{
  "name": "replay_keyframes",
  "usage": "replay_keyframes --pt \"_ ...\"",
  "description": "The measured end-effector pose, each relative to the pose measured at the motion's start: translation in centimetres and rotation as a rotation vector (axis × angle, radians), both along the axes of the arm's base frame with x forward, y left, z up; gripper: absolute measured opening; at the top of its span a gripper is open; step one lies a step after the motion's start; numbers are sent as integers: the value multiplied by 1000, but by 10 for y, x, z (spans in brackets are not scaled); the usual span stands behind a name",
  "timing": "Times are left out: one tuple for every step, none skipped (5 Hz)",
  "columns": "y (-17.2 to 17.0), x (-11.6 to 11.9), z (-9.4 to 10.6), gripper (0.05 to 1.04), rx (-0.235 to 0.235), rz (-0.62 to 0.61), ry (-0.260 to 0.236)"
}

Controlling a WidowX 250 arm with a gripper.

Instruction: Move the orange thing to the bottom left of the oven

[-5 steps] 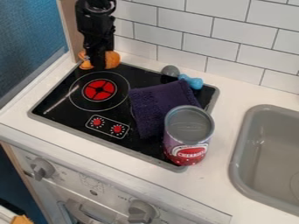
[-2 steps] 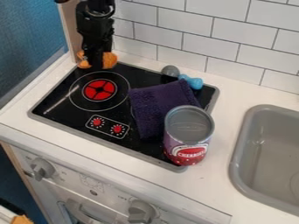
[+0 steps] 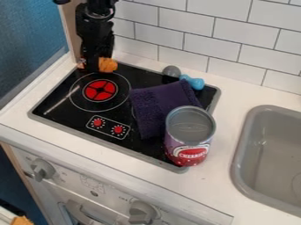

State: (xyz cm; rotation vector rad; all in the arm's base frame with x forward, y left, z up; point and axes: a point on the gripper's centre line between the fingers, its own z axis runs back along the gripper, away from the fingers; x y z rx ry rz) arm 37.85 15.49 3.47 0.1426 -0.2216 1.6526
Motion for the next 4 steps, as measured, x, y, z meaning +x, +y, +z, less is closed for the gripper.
replay_keyframes --pt "-2 -2 15 1003 4 6 -19" --pt "-2 -3 32 999 7 10 -44" --pt "-4 -5 55 999 8 15 -81" --pt "-4 -9 64 999 13 23 -76"
